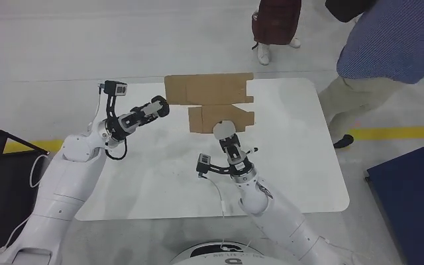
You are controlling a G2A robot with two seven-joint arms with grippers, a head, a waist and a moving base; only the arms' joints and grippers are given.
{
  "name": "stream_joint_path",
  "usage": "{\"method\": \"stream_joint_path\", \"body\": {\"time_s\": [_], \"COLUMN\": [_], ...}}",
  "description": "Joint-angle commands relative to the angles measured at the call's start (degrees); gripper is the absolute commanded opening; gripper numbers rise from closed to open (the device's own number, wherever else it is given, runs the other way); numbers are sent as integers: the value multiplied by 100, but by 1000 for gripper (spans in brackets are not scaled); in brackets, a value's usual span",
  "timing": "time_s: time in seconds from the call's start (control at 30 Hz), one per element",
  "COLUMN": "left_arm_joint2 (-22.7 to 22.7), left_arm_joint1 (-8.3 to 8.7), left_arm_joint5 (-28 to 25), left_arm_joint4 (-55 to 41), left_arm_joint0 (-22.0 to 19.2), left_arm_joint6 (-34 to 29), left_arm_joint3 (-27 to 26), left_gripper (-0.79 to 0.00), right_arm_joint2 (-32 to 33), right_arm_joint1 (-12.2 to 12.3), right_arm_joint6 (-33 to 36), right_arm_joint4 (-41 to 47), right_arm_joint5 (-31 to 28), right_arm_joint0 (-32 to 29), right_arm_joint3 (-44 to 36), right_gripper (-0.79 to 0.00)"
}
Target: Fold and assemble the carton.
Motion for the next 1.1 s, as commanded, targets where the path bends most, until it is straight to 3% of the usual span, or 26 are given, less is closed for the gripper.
{"method": "stream_joint_path", "body": {"time_s": [0.0,0.57,0.63,0.67,0.97,1.0,1.03,1.07], "left_arm_joint2": [14,299,303,301,304,300,290,278], "left_arm_joint1": [-11,-152,-161,-165,-191,-191,-188,-185], "left_arm_joint5": [11,70,95,109,225,244,260,275], "left_arm_joint4": [0,6,35,56,207,242,322,424], "left_arm_joint0": [-51,-453,-485,-502,-604,-617,-634,-652], "left_arm_joint6": [-58,-343,-346,-345,-474,-496,-516,-526], "left_arm_joint3": [40,327,361,372,413,424,437,443], "left_gripper": [-388,-573,-665,-785,-785,-785,-785,-785], "right_arm_joint2": [-3,166,176,185,244,255,265,272], "right_arm_joint1": [-14,-128,-141,-147,-213,-222,-233,-243], "right_arm_joint6": [-113,-685,-762,-793,-963,-952,-934,-915], "right_arm_joint4": [11,111,115,108,124,129,136,143], "right_arm_joint5": [-3,16,23,23,37,40,40,42], "right_arm_joint0": [-15,-107,-108,-109,-95,-89,-85,-80], "right_arm_joint3": [24,78,81,85,75,71,70,69], "right_gripper": [-785,-785,-785,-785,-785,-708,-486,-28]}}
